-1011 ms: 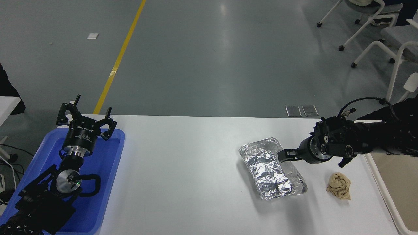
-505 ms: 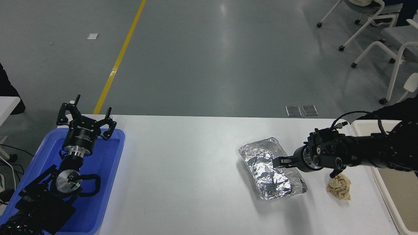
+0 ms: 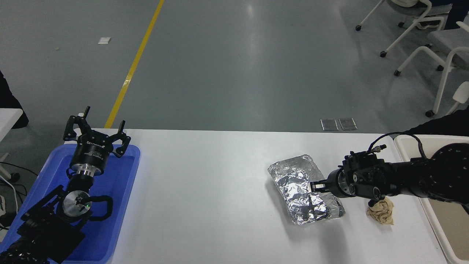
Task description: Pick up foil plate and place in dustbin
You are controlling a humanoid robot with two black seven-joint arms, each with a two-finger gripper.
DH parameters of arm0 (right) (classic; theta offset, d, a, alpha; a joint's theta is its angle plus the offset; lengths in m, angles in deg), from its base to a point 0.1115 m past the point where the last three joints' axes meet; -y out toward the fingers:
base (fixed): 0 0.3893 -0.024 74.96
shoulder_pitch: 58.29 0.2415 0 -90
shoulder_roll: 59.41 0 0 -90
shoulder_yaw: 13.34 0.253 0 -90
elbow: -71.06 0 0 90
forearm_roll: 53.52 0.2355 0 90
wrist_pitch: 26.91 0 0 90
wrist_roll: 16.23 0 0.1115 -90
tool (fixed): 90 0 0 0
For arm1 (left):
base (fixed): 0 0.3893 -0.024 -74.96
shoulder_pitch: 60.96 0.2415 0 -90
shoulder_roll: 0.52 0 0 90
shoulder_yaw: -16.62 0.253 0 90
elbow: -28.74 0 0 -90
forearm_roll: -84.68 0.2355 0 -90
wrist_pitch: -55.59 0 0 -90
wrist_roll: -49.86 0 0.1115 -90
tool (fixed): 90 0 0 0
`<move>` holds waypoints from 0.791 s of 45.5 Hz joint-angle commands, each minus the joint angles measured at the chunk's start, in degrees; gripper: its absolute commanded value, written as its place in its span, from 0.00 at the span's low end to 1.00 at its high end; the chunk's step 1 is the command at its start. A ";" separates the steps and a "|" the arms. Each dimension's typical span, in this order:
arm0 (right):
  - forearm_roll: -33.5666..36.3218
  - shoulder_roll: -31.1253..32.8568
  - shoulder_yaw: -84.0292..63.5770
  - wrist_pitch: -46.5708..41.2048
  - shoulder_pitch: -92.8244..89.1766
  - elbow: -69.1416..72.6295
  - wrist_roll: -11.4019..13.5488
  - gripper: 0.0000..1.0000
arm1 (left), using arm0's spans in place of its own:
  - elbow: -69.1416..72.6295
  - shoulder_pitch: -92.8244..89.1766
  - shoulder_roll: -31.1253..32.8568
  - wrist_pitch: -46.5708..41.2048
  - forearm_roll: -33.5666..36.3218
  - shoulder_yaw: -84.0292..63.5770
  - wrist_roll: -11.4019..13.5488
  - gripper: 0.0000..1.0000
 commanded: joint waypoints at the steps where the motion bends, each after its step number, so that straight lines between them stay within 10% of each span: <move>1: -0.59 -0.02 0.01 0.26 -0.22 -0.24 -2.95 0.00 | 0.00 -0.01 0.00 0.00 0.01 -0.02 0.00 1.00; 36: -0.33 8.77 0.10 -10.11 12.08 2.75 -9.28 0.00 | 0.00 -0.01 0.00 0.00 0.01 -0.02 0.00 1.00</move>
